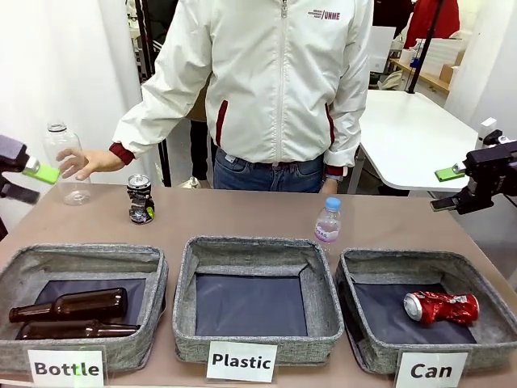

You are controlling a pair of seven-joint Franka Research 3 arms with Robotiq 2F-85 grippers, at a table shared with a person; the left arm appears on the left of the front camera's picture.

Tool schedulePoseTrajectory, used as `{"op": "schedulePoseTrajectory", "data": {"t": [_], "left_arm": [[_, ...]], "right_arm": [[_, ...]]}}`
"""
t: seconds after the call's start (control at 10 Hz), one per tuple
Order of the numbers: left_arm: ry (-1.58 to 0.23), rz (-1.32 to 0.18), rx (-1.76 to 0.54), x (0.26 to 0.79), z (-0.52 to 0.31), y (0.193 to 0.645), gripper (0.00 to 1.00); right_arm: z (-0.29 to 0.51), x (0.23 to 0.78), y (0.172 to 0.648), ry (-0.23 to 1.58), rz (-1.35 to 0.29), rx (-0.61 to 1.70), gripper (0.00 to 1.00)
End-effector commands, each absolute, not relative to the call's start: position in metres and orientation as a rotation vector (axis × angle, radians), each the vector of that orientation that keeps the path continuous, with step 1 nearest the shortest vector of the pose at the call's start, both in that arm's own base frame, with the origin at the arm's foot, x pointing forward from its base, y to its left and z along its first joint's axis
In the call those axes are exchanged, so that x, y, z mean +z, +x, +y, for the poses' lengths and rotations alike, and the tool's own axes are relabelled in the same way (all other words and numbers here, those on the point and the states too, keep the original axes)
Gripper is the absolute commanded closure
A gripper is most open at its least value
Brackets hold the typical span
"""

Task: Sort the can waste into the basket.
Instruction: Pick up the can waste from the table and place it in the right Fabric basket.

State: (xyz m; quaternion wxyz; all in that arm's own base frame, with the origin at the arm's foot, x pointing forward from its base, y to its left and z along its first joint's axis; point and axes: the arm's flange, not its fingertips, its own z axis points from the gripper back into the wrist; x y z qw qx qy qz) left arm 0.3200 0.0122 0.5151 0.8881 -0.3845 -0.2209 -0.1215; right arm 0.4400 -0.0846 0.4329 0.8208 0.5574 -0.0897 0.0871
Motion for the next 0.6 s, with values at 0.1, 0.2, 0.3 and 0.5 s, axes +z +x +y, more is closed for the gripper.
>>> {"op": "schedulePoseTrajectory", "data": {"t": [0.1,0.2,0.3,0.5], "left_arm": [[-0.732,-0.529,-0.083,0.499,-0.002,0.352,0.00],[-0.739,-0.515,-0.040,0.497,0.002,0.368,0.00],[-0.735,-0.479,-0.010,0.489,0.003,0.387,0.00],[-0.677,-0.518,0.084,0.468,0.007,0.430,0.00]], "right_arm": [[-0.083,0.433,0.438,1.197,-0.217,0.199,0.00],[-0.083,0.433,0.438,1.197,-0.217,0.199,0.00],[-0.083,0.433,0.438,1.197,-0.217,0.199,0.00],[-0.083,0.433,0.438,1.197,-0.217,0.199,0.00]]}}
